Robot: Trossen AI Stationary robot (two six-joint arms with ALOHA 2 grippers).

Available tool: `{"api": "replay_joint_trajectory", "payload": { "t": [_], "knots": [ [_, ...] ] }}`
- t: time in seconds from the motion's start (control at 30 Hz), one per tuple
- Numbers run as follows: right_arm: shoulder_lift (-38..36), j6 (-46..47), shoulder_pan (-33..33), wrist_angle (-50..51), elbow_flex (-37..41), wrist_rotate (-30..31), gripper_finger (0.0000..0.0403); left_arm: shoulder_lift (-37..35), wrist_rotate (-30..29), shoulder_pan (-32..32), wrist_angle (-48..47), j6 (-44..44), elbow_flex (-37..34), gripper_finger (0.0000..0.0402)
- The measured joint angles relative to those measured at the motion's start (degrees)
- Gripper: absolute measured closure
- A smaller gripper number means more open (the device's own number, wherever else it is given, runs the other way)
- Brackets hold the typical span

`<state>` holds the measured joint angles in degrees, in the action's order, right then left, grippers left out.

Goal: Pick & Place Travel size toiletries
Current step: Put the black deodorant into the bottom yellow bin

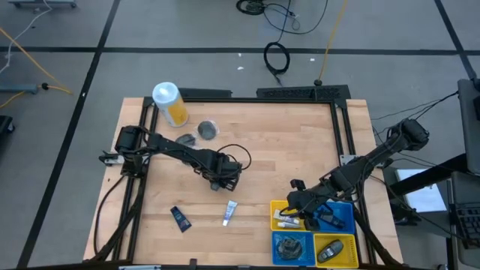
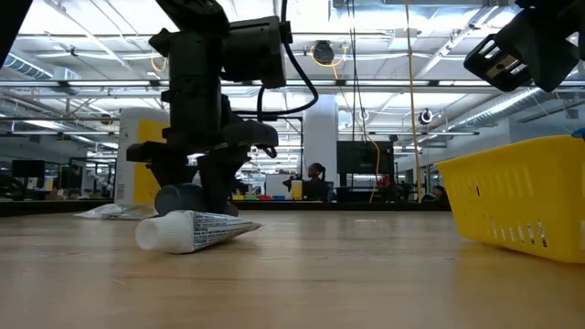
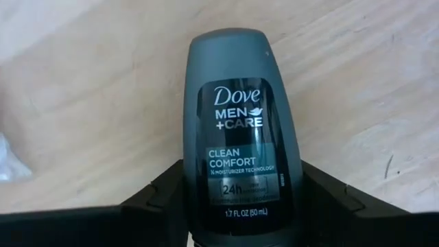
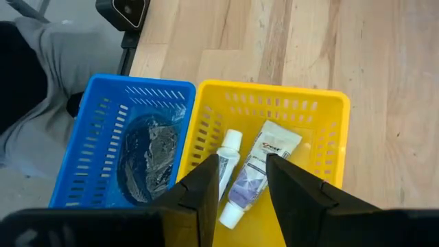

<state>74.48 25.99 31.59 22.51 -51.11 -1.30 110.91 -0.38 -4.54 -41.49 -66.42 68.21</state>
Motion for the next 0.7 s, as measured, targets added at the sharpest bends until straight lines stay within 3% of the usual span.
{"api": "replay_joint_trajectory", "payload": {
  "t": [0.47,0.7],
  "knots": [
    [0.00,-3.07,-0.04,-1.95,0.00,0.51,0.0289,0.37,-9.36,-0.70,-3.22,13.64,12.16,0.0209],
    [-0.02,-3.39,-0.04,-2.85,0.00,9.62,0.0289,0.33,-12.45,-2.90,-2.89,21.81,19.15,0.0209]
  ]
}}
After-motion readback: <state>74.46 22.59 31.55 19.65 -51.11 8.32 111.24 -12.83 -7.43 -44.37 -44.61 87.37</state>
